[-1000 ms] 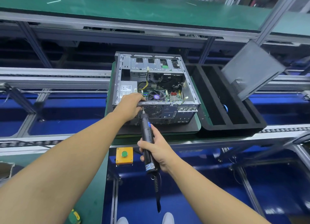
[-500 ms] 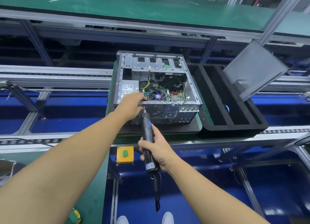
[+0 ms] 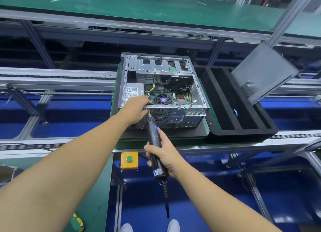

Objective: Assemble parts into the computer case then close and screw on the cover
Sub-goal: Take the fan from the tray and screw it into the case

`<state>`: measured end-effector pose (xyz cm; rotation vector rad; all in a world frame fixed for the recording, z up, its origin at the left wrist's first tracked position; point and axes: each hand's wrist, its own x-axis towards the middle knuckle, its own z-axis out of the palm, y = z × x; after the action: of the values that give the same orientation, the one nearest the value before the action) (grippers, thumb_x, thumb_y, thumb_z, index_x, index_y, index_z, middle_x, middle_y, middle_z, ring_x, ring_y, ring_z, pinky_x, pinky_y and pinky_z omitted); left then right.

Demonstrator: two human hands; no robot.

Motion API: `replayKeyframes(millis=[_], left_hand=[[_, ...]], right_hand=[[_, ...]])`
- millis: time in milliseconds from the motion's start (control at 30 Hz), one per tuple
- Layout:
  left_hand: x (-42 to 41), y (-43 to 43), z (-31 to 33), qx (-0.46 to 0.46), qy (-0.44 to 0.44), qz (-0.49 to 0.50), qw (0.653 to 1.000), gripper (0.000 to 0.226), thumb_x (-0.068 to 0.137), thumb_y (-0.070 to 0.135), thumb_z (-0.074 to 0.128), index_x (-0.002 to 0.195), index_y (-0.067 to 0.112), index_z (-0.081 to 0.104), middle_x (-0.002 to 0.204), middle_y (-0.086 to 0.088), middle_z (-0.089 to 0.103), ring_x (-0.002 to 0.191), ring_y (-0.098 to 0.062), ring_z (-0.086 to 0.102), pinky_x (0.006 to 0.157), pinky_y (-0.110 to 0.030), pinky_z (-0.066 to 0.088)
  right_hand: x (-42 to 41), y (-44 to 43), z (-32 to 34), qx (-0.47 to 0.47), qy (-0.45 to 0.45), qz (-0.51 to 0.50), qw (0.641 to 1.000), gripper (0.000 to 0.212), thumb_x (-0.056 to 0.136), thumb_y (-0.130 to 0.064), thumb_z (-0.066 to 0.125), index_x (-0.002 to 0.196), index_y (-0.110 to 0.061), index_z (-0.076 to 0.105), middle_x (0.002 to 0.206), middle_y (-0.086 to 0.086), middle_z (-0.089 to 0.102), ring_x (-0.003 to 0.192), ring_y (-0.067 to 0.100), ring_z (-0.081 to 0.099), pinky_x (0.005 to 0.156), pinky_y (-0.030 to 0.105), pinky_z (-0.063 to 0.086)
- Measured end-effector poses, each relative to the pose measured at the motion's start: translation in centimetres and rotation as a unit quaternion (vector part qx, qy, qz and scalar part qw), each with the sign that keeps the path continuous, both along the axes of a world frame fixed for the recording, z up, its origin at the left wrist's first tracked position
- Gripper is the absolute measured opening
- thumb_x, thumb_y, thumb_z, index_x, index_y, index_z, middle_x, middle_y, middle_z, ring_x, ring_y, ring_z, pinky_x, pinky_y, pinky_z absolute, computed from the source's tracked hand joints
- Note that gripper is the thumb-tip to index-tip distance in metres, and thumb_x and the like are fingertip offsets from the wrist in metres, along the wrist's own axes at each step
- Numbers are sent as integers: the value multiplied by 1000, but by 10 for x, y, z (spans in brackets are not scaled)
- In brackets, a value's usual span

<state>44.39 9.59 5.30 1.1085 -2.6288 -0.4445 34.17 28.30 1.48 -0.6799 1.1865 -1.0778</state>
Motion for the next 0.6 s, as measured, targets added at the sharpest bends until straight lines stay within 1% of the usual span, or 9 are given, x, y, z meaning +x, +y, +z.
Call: replayKeyframes(millis=[100, 233, 300, 400, 600], left_hand=[[0, 0, 0, 3, 6, 2, 1000, 35, 92, 22, 67, 126, 14, 63, 125, -2, 63, 118, -23, 55, 107, -44, 39], [0, 0, 3, 9, 4, -2, 1000, 37, 93, 27, 65, 128, 13, 63, 125, -2, 62, 118, -23, 55, 106, -46, 40], [-1, 0, 2, 9, 7, -1, 1000, 34, 94, 27, 65, 126, 13, 63, 121, -1, 63, 116, -23, 55, 104, -45, 41], [-3, 2, -1, 7, 15, 13, 1000, 30, 95, 24, 64, 123, 13, 64, 118, -1, 64, 115, -23, 56, 104, -45, 40], [1, 0, 3, 28, 4, -6, 1000, 32, 95, 21, 62, 126, 13, 64, 127, -7, 62, 123, -24, 53, 107, -45, 39]], right_hand=[[-5, 2, -1, -2, -2, 4, 1000, 83, 76, -15, 80, 142, -49, 43, 92, 9, 58, 69, 20, 60, 55, 33, 52], [-13, 6, -2, 3, -15, 7, 1000, 89, 75, -14, 82, 144, -51, 41, 93, 10, 58, 72, 21, 60, 53, 33, 51], [-16, 7, -2, 4, -17, 5, 1000, 90, 74, -13, 82, 145, -51, 40, 93, 10, 59, 72, 21, 60, 53, 33, 51], [-21, 7, 0, -5, -15, -8, 1000, 87, 75, -12, 80, 144, -49, 42, 89, 8, 59, 69, 20, 59, 51, 32, 52], [-32, 8, 1, -7, -21, -3, 1000, 90, 76, -12, 79, 148, -46, 38, 88, 9, 60, 69, 21, 58, 51, 31, 51]])
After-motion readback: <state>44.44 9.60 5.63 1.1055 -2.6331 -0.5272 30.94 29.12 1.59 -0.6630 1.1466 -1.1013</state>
